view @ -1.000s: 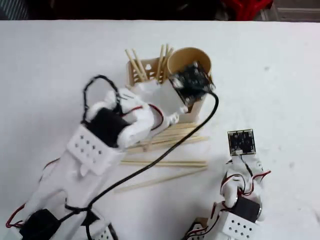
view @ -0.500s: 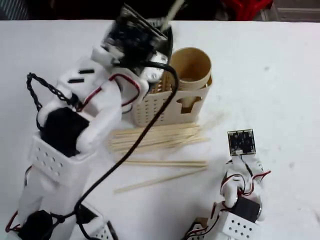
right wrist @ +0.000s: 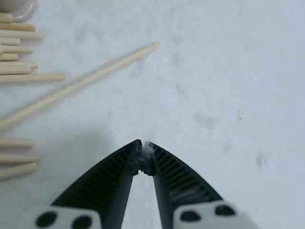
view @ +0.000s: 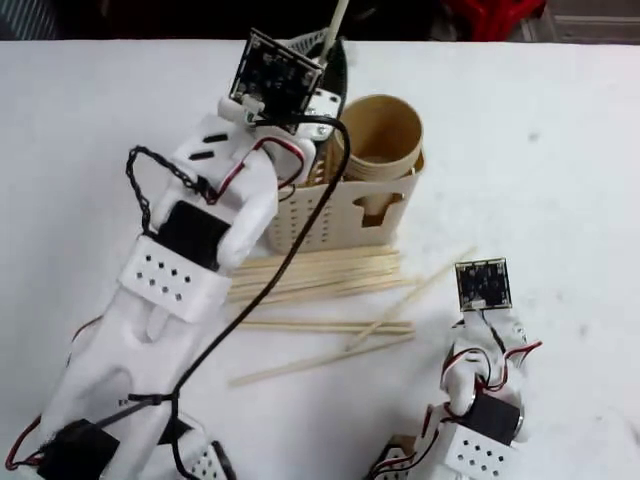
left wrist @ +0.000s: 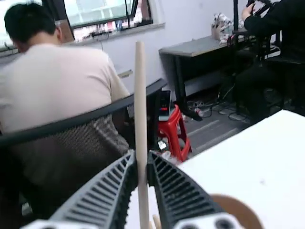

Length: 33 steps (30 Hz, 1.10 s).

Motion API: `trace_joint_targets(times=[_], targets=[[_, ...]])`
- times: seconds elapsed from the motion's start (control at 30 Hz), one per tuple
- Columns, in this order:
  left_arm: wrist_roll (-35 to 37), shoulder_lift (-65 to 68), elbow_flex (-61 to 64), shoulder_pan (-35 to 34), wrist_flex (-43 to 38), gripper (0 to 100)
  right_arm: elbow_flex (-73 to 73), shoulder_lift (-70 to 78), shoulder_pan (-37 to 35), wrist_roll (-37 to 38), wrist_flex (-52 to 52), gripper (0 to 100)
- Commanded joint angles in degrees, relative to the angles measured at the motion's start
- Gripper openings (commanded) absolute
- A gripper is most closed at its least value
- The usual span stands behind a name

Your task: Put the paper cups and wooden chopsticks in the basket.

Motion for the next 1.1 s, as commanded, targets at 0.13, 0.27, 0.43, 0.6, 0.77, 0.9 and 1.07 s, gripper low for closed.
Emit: trace_joint_targets(times=[0.13, 0.27, 0.43, 0.6, 0.77, 0.9, 1.07], targets=[[6.9, -2.2, 4.6, -2.9, 1.3, 12, 0.5, -0.3, 0.5, 0.4, -0.5, 1.7], [9.8, -2.2, 3.6, -3.9, 6.2, 14, 0.5, -0.3, 0.4, 0.4, -0.5, 1.7], [9.6, -4.5, 0.9, -3.3, 13.2, 10, 0.5, -0.3, 0.6, 0.4, -0.5, 1.7], [5.3, -13.9, 0.8, -1.1, 28.7, 7, 0.5, -0.3, 0.7, 0.3, -0.3, 1.7], [-4.2, -16.7, 1.0, 7.8, 43.8, 2, 0.5, -0.3, 2.2, 0.2, -0.4, 1.7], [-8.1, -9.6, 1.0, 12.1, 50.5, 2, 0.5, -0.3, 3.8, 0.2, -0.6, 1.7], [-17.5, 7.8, 0.4, 13.3, 55.1, 4, 0.5, -0.3, 8.6, 0.7, -0.5, 1.7]])
